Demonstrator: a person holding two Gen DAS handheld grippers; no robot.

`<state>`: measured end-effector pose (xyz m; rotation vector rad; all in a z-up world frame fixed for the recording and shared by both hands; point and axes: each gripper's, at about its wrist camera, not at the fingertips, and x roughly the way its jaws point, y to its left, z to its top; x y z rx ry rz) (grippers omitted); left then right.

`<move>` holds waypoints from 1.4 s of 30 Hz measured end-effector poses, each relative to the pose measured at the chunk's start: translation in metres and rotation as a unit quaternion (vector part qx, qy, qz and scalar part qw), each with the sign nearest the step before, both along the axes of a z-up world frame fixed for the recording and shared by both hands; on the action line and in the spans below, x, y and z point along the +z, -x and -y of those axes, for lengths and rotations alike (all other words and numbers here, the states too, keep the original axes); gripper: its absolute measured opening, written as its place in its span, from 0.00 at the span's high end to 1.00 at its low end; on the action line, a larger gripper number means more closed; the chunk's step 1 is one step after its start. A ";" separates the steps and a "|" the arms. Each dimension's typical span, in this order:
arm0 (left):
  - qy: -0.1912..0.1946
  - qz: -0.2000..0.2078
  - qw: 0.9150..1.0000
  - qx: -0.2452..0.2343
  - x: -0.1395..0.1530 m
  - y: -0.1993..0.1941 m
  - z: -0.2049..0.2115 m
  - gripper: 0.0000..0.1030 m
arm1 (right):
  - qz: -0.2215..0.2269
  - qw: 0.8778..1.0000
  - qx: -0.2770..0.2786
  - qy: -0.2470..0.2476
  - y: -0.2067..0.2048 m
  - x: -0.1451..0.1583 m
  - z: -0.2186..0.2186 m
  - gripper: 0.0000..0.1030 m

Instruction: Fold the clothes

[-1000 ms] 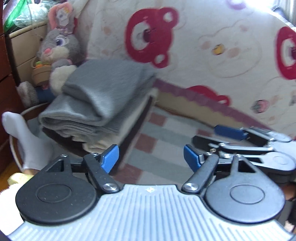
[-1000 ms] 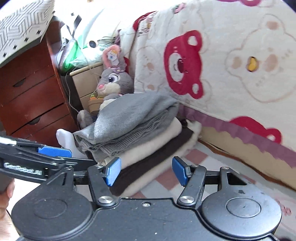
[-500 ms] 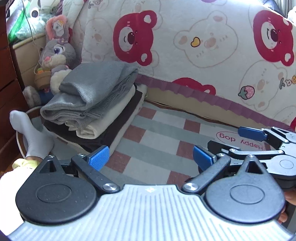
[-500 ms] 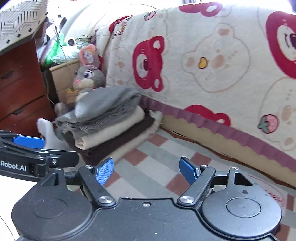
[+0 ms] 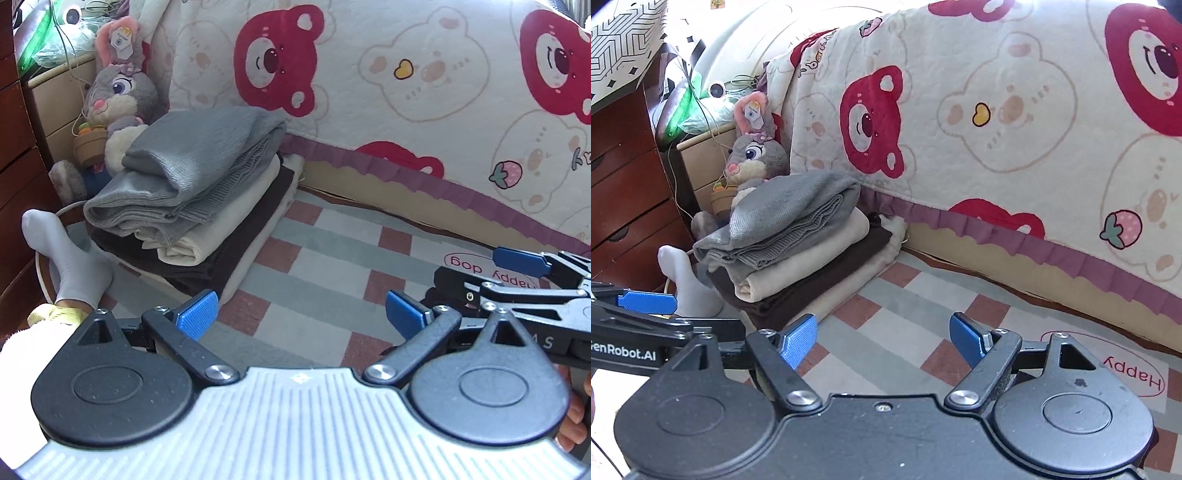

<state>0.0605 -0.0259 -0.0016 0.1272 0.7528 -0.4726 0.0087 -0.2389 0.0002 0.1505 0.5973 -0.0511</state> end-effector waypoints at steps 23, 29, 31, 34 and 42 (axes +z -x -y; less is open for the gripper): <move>-0.021 0.012 1.000 0.007 -0.002 0.001 0.007 0.04 | -0.010 1.000 -0.020 -0.013 -0.001 -0.001 0.001 0.19; -0.019 0.008 1.000 0.009 -0.004 -0.001 0.006 0.04 | -0.012 1.000 -0.023 -0.011 -0.001 -0.002 0.000 0.19; -0.017 0.006 1.000 0.009 -0.004 -0.001 0.005 0.04 | -0.013 1.000 -0.025 -0.014 -0.001 -0.003 0.000 0.19; -0.014 0.004 1.000 0.010 -0.005 -0.002 0.005 0.04 | -0.015 0.999 -0.027 -0.015 -0.001 -0.004 0.000 0.19; -0.003 0.006 1.000 0.006 -0.003 -0.002 0.001 0.04 | -0.020 1.000 -0.023 -0.002 -0.001 -0.007 -0.006 0.19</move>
